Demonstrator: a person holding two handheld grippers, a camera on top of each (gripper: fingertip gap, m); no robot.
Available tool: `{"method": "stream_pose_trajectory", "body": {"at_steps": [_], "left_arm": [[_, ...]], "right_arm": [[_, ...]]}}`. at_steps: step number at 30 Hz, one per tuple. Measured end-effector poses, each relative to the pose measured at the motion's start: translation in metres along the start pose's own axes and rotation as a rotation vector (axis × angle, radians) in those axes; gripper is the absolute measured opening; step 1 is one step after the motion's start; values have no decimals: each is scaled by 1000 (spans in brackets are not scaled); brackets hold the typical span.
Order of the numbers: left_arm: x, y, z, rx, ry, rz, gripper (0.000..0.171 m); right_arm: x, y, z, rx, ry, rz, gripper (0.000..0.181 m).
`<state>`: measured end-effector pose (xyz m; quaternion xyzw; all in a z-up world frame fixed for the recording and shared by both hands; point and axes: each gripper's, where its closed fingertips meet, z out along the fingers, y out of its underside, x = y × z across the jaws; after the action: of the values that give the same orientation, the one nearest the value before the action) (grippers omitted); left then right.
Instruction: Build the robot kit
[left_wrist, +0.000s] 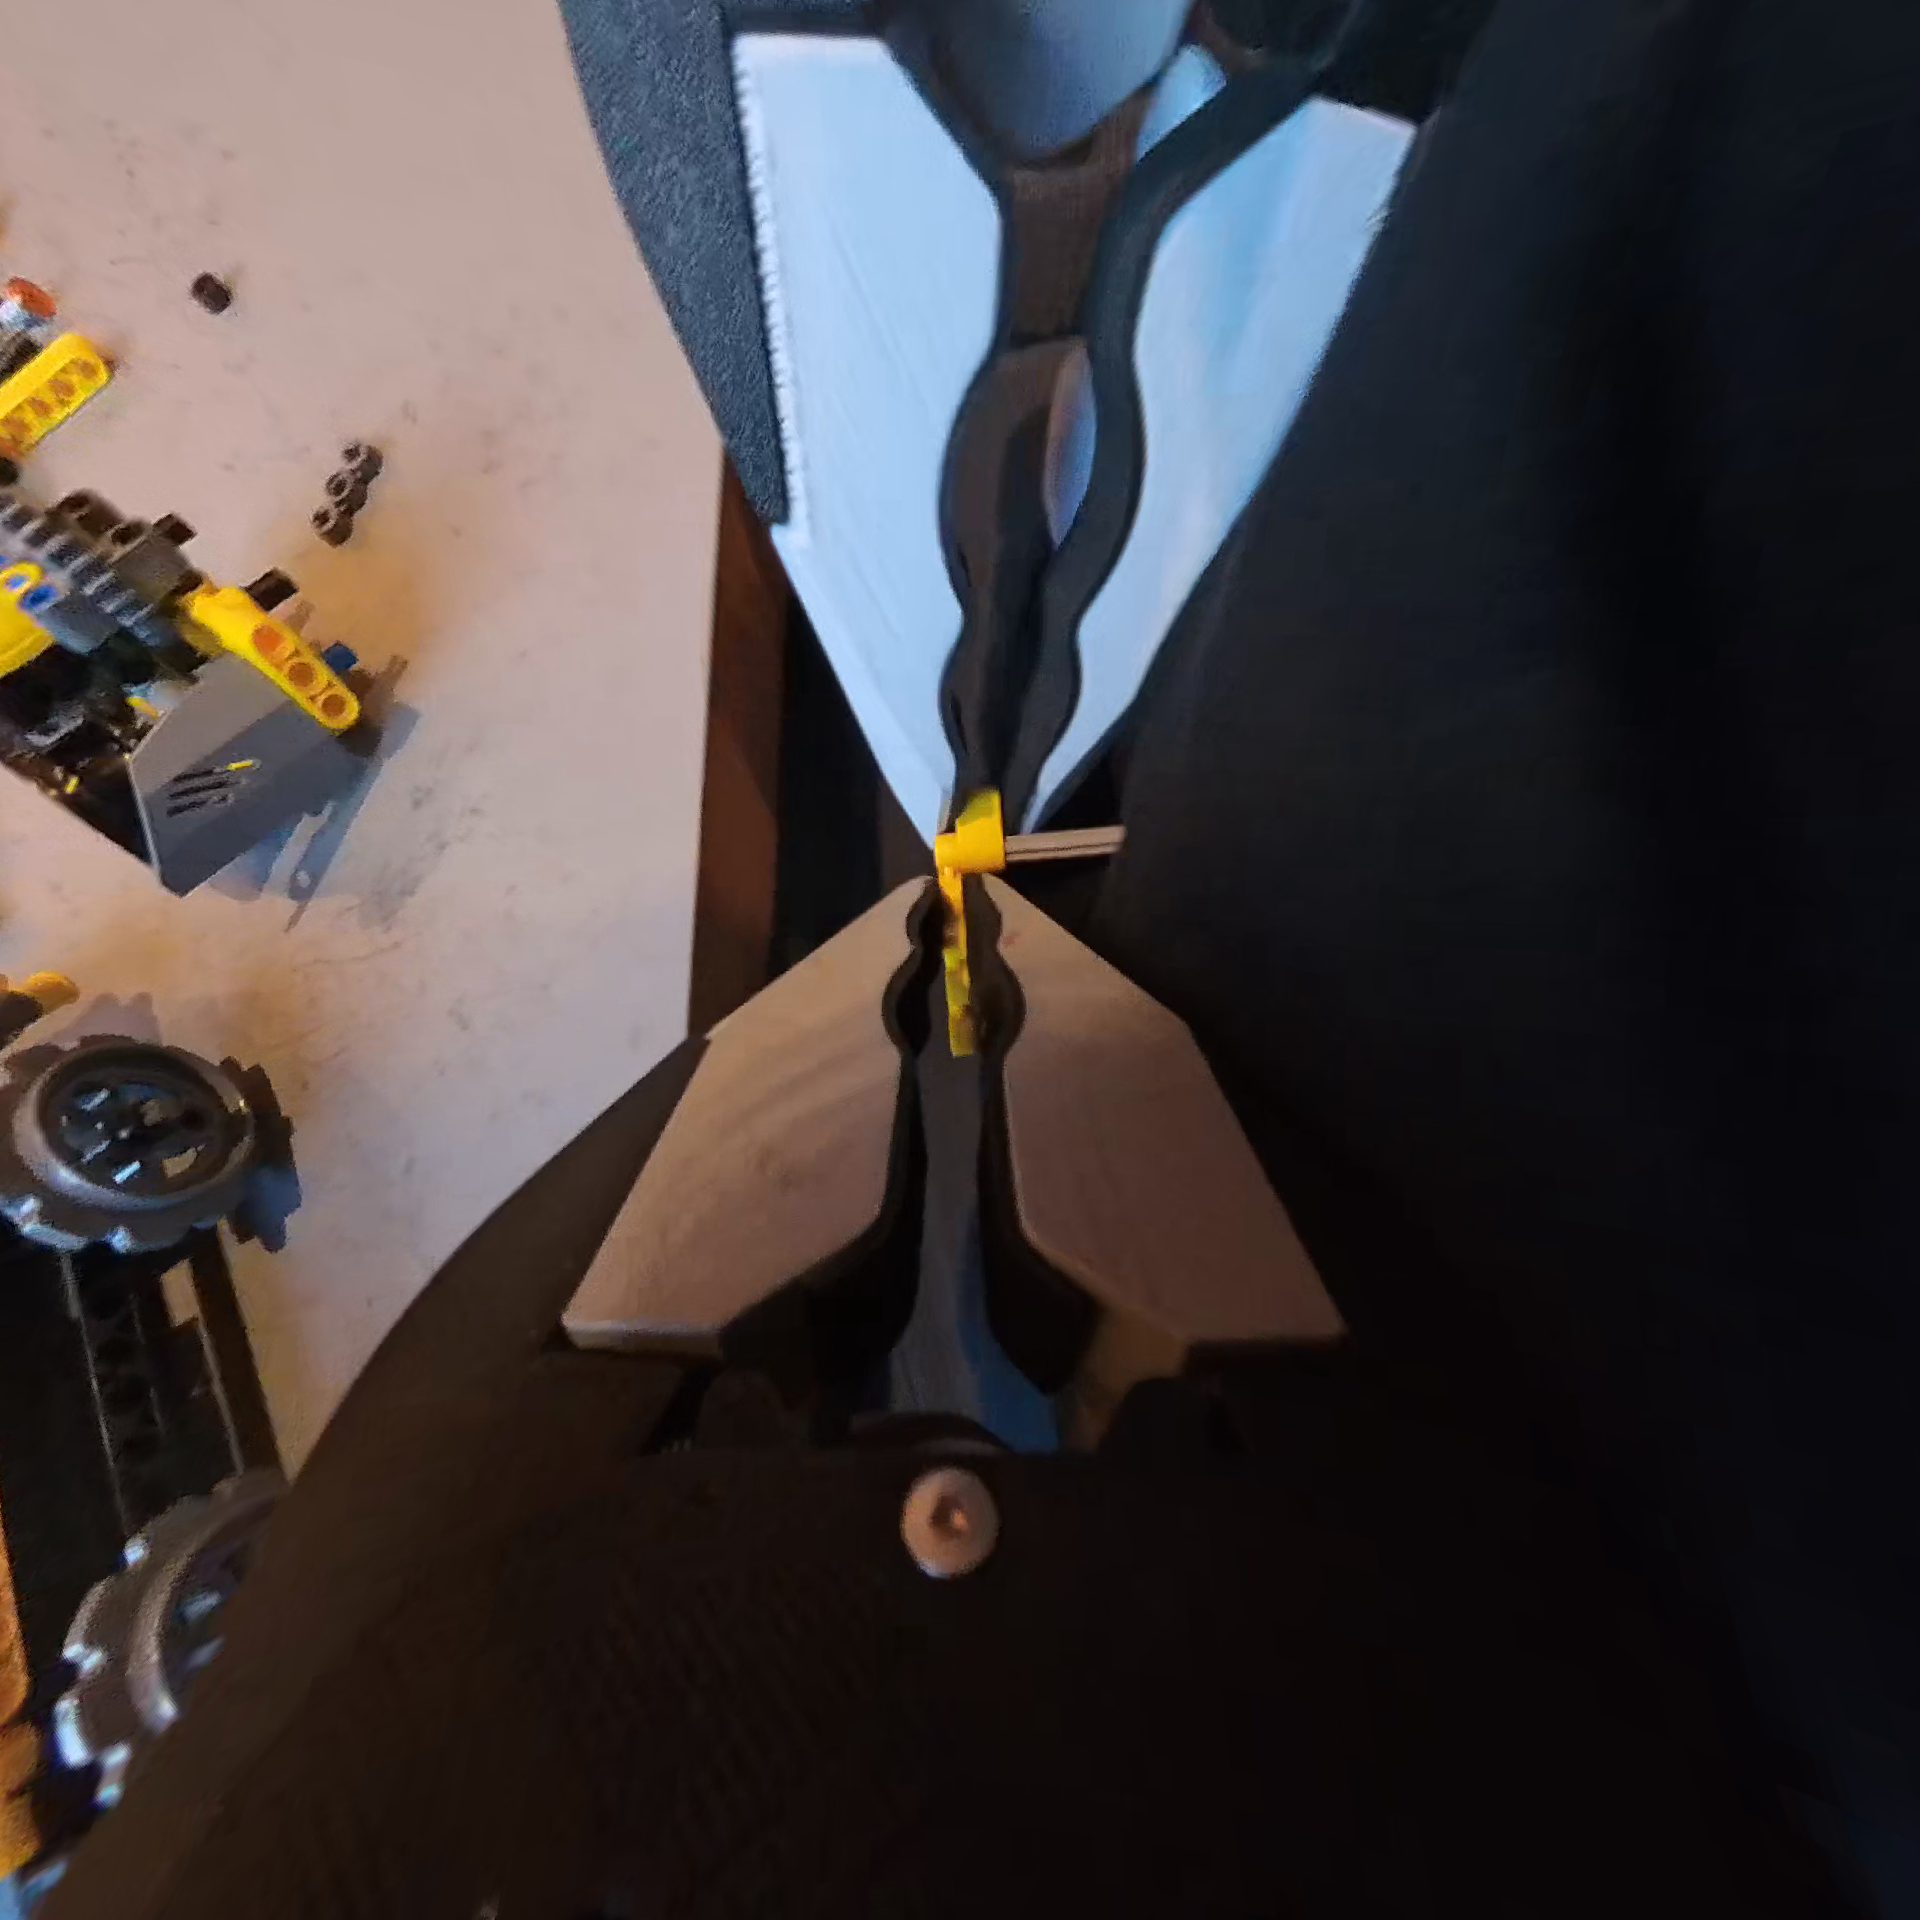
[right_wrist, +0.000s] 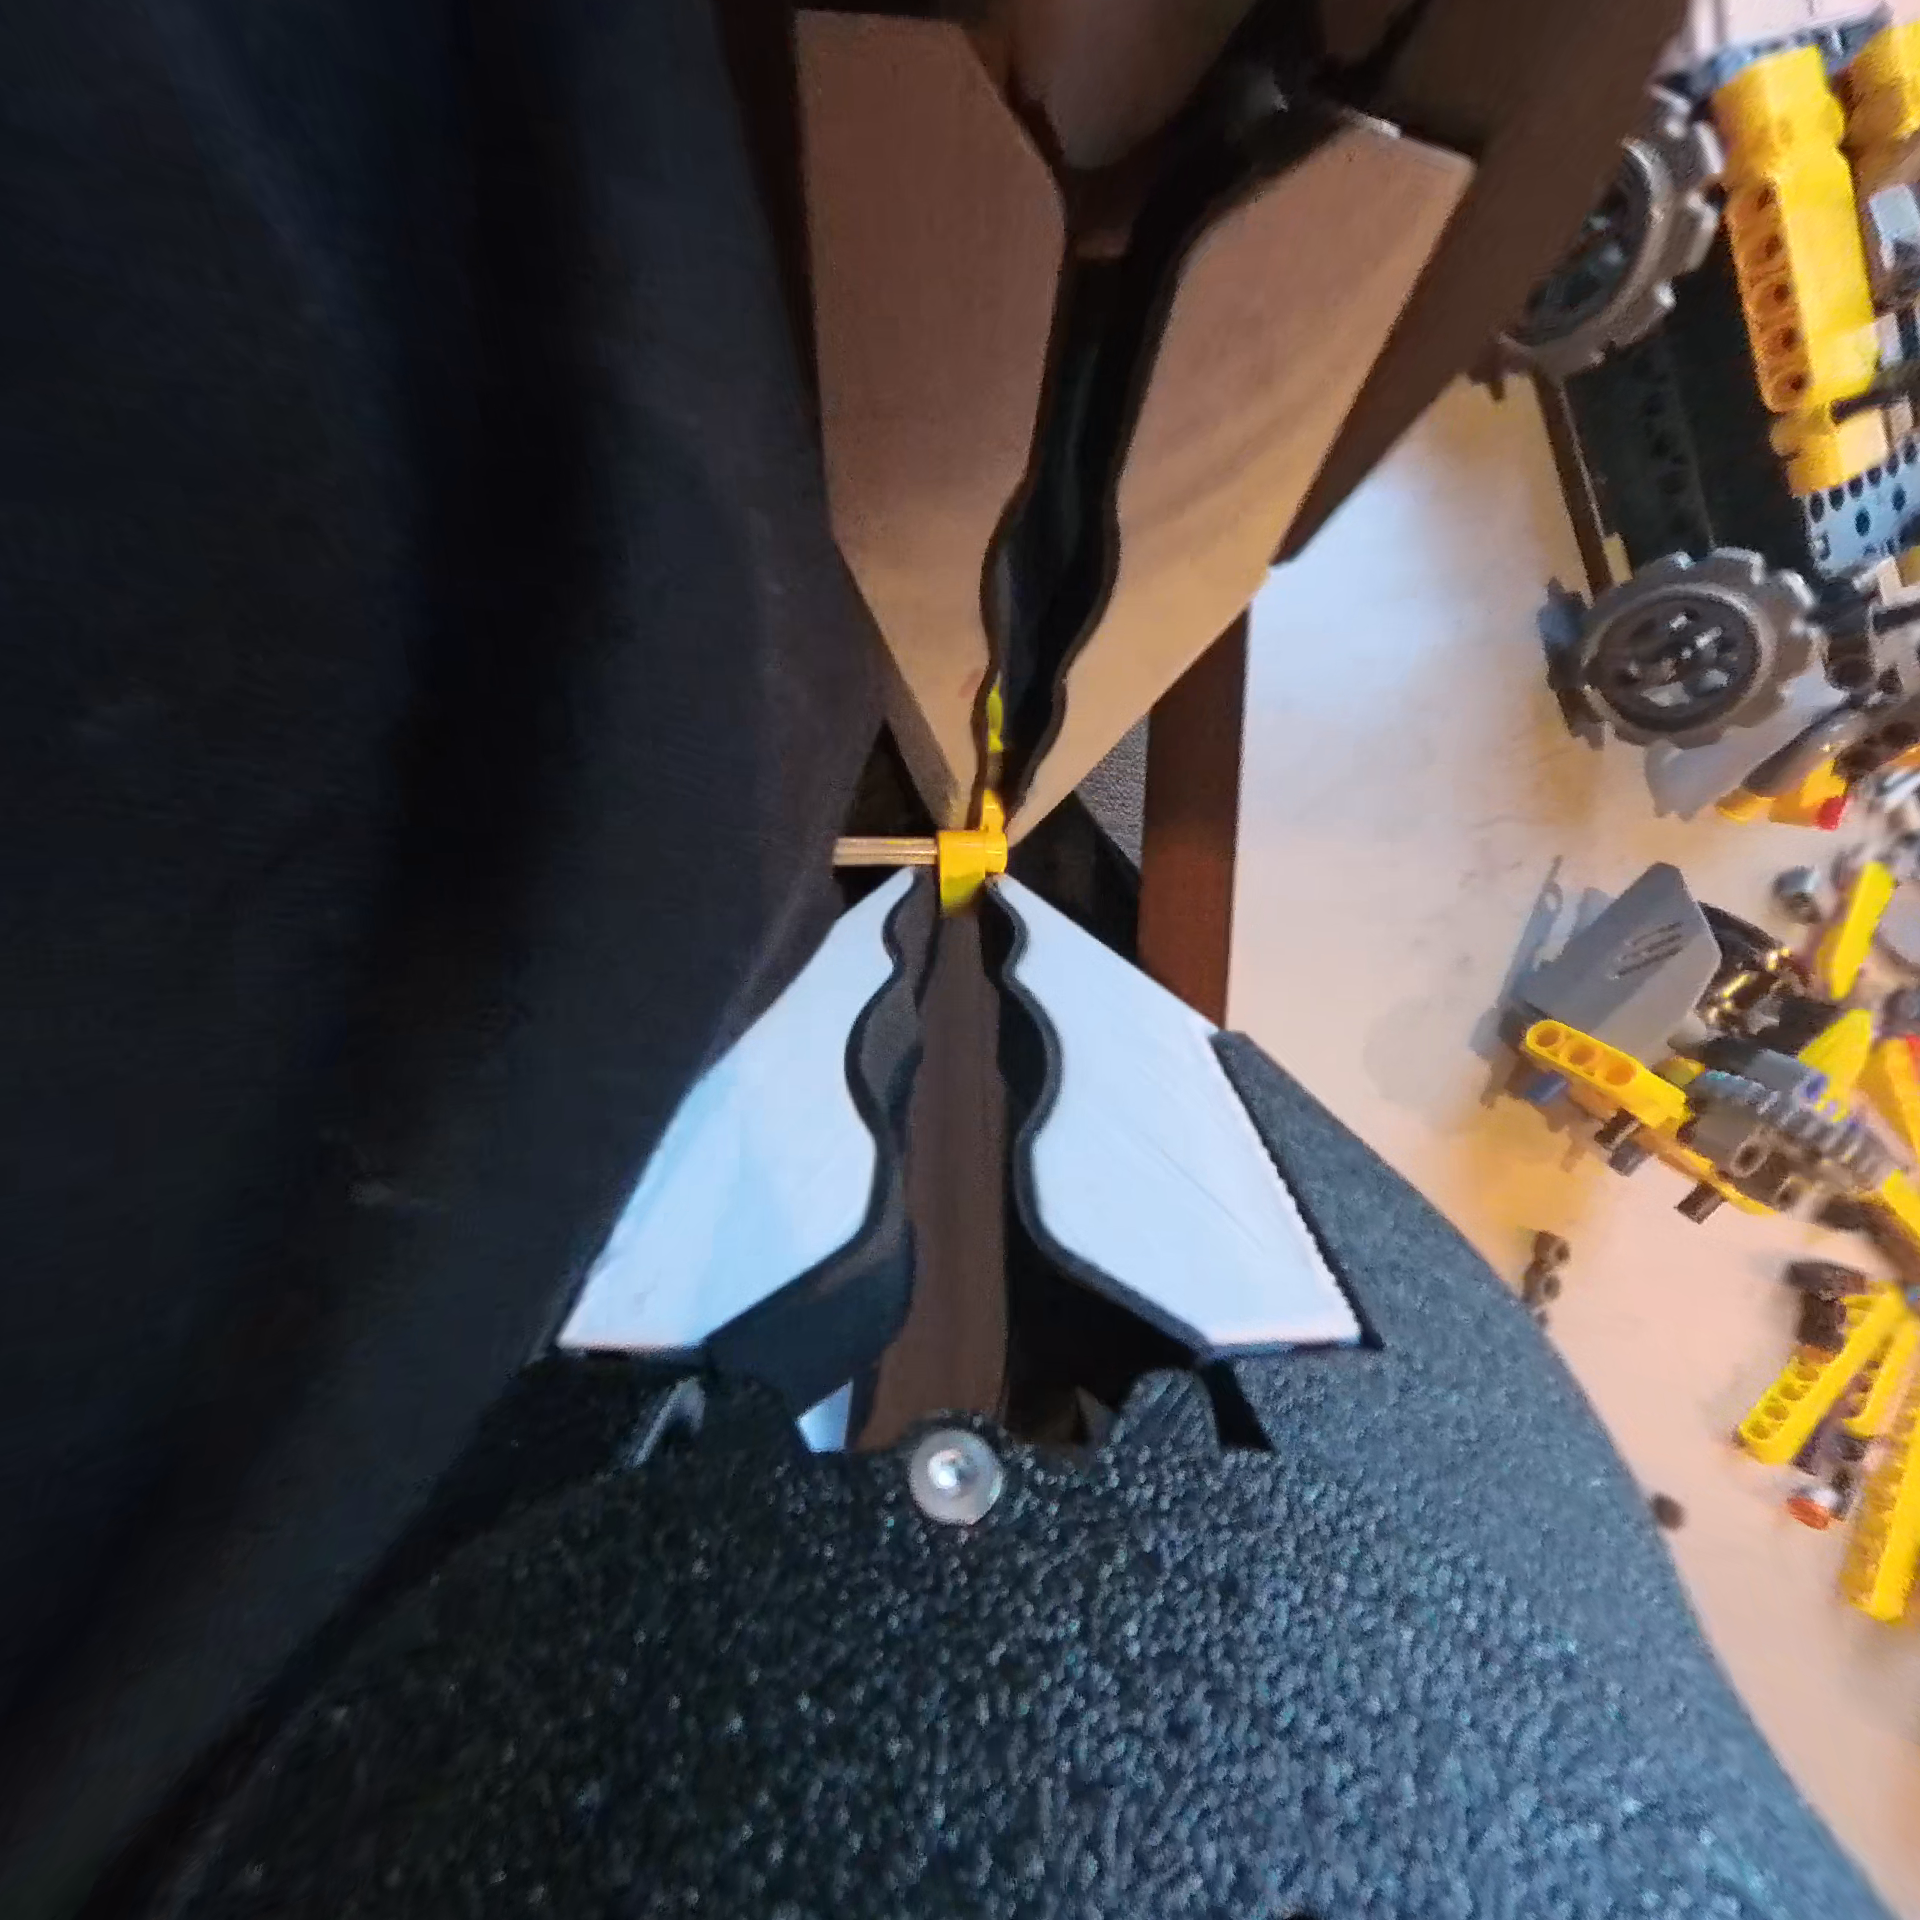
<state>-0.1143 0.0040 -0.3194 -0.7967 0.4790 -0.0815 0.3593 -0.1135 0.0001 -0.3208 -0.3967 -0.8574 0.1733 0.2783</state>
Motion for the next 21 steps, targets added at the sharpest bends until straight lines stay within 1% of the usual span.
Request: {"method": "stream_pose_trajectory", "body": {"at_steps": [2, 4, 6, 8, 9, 13, 14, 16, 18, 21], "left_arm": [[-3, -1, -1, 13, 5, -17, 1], [-8, -4, -3, 25, -26, 10, 1], [-10, -6, -4, 43, -22, 12, 1], [-10, -7, -2, 49, -21, 17, 1], [-11, -7, -1, 46, -33, 24, 1], [-24, -9, -5, 69, -107, 14, 1], [-28, -9, -7, 76, -126, 8, 1], [-33, -13, -10, 100, -154, -2, 1], [-35, -17, -11, 112, -164, -16, 1], [-35, -18, -10, 104, -145, -60, 1]], "right_arm": [[5, 0, -1, 34, -17, 66, 8], [10, -1, -4, 53, 33, 57, 8], [15, -1, -6, 68, 83, 43, 10], [18, 1, -8, 69, 88, 57, 17], [19, 5, -8, 58, 83, 60, 18], [25, 22, -14, 33, 88, 84, 34], [25, 21, -17, 56, 79, 102, 38], [26, 10, -25, 135, 58, 132, 49], [26, -4, -30, 193, 49, 133, 54], [29, -11, -27, 169, 99, 42, 58]]}}
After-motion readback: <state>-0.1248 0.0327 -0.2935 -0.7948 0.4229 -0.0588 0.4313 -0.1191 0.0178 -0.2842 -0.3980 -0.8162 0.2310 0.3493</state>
